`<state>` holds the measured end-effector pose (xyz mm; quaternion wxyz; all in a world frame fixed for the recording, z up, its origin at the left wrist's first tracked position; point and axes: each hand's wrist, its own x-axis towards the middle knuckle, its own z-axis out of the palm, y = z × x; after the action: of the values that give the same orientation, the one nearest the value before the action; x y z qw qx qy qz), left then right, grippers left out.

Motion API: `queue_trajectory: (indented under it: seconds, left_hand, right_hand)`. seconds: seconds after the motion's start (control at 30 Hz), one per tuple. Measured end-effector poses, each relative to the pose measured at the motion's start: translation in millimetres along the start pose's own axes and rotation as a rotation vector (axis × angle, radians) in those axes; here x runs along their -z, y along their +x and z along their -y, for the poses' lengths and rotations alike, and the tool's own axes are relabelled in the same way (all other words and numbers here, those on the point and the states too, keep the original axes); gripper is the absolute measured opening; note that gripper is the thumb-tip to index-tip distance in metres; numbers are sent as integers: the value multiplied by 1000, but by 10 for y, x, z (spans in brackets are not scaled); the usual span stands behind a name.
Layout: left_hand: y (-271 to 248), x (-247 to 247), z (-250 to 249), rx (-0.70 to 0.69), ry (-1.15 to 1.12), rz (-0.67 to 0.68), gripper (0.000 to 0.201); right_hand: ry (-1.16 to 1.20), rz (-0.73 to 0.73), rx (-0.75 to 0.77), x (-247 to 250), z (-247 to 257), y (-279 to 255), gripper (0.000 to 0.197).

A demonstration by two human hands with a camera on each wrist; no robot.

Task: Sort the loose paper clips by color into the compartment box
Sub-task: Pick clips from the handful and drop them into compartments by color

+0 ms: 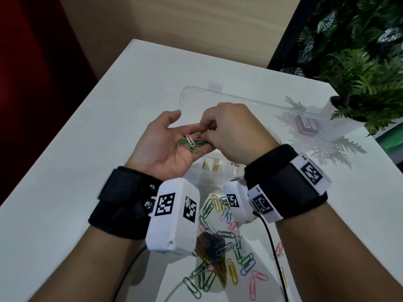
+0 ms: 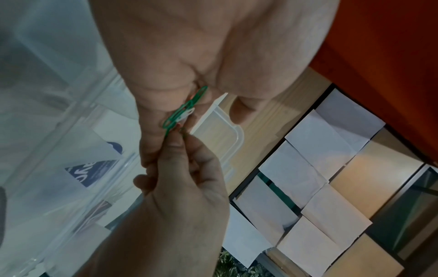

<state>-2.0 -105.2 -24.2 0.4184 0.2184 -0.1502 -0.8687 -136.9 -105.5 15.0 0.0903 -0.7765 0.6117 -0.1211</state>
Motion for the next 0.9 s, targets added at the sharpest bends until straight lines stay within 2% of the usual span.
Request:
queue_trajectory:
  seconds: [0.17, 0.23, 0.33, 0.43, 0.67, 0.9]
  left_hand:
    - [7, 28, -30, -33, 1, -22, 58]
    - [1, 33, -36, -41, -14, -16, 52]
    - [-16, 26, -38, -7, -15, 37, 50]
    - [-7, 43, -29, -4, 9, 47, 50]
    - [6, 38, -12, 5, 26, 50, 46]
    - [-11, 41, -33, 20, 18, 45, 48]
  right_hand:
    - [174, -120, 60, 79, -10, -66, 5]
    - [163, -45, 102, 103, 27, -100, 11]
    - [-9, 114, 134, 119, 87, -118, 22]
    - [-90, 187, 115, 132, 134, -101, 25]
    - [-143, 219, 77, 178, 203, -19, 16]
    - [-181, 237, 82, 159, 224, -10, 16]
